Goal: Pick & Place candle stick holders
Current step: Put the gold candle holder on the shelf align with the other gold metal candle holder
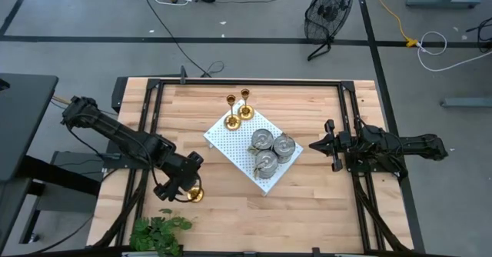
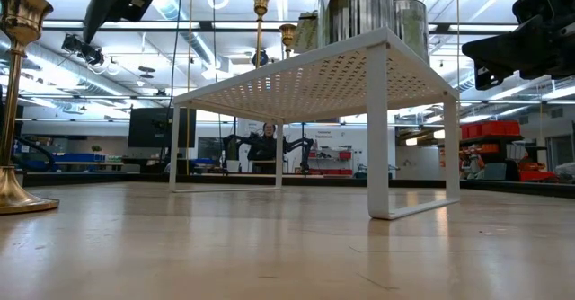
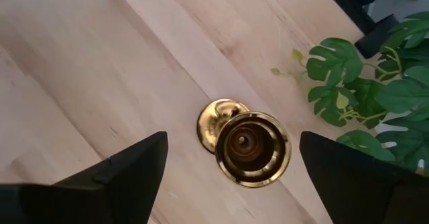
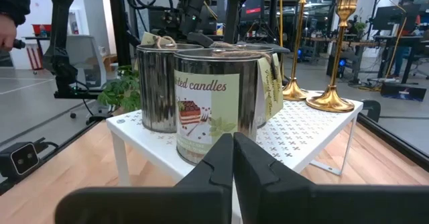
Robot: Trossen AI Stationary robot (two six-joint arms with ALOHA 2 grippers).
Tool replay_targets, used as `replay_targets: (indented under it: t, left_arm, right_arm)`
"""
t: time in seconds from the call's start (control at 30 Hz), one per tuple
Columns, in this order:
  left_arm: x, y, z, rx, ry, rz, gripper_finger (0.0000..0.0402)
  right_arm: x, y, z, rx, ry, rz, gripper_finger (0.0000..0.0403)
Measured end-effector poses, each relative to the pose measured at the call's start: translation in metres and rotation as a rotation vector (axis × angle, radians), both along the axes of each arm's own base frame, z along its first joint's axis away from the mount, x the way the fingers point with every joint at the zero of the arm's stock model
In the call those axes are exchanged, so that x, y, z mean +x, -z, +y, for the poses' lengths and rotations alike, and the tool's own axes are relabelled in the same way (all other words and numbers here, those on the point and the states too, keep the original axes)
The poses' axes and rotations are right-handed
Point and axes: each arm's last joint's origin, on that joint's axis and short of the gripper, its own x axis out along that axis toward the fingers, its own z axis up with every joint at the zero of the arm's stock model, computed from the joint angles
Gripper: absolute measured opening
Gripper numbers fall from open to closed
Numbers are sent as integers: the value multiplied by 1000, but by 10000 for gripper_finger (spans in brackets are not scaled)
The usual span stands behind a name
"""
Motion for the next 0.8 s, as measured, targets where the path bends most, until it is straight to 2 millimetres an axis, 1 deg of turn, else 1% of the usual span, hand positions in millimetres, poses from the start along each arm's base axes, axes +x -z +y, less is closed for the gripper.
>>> replay_targets:
  t: [0.23, 0.8]
  left_arm:
    - [0, 0, 0, -8, 4, 4, 321]
    - [0, 0, 0, -4, 2, 2, 243]
  right_arm:
    - [0, 0, 0, 0, 0, 0, 16]
    - [0, 0, 0, 0, 0, 0, 16]
